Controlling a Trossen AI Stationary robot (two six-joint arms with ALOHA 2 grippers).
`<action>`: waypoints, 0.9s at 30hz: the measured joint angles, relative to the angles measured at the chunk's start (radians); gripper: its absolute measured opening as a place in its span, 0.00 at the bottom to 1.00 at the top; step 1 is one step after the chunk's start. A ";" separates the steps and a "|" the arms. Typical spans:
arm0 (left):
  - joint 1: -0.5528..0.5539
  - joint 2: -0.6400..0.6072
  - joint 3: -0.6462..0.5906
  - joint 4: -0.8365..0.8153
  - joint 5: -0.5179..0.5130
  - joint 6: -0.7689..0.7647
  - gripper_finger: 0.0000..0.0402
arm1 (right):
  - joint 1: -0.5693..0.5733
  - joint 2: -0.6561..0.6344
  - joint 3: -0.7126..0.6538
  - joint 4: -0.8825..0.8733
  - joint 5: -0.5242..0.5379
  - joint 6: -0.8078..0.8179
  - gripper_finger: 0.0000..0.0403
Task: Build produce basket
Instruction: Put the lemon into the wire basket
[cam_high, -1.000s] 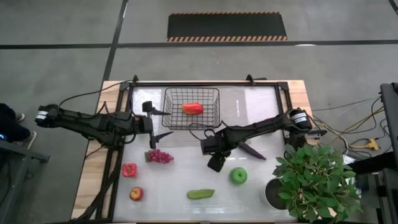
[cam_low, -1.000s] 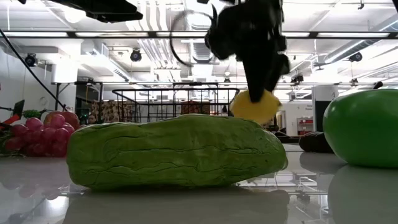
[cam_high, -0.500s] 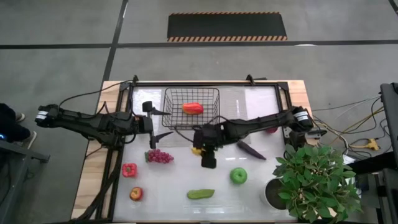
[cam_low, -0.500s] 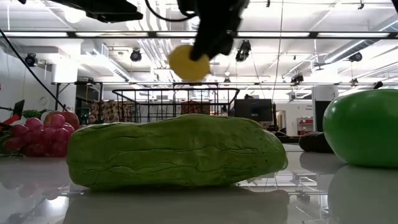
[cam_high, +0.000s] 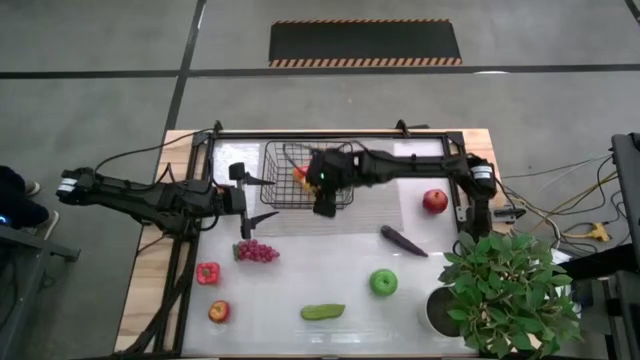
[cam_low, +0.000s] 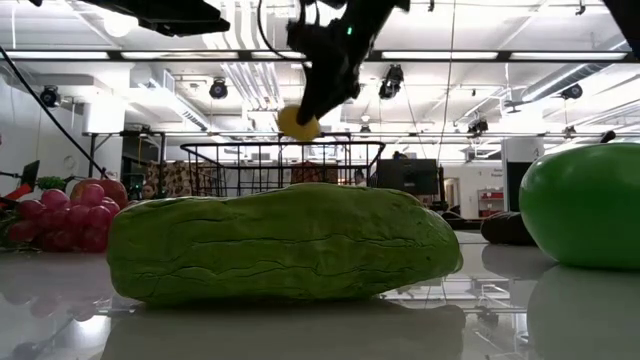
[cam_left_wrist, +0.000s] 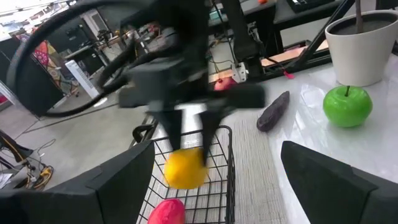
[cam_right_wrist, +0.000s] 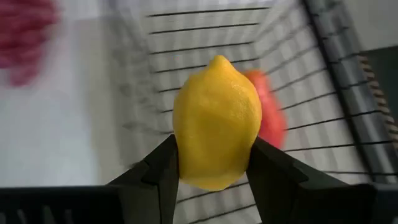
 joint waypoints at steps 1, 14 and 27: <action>0.000 0.000 0.000 0.000 0.000 0.001 0.83 | -0.020 0.008 0.001 0.016 0.004 -0.012 0.36; 0.000 0.000 0.000 -0.001 -0.002 0.002 0.83 | -0.171 0.060 0.002 -0.016 0.014 -0.143 0.36; 0.000 0.000 0.000 -0.003 -0.003 0.003 0.83 | -0.188 0.144 0.002 -0.042 0.142 -0.195 0.40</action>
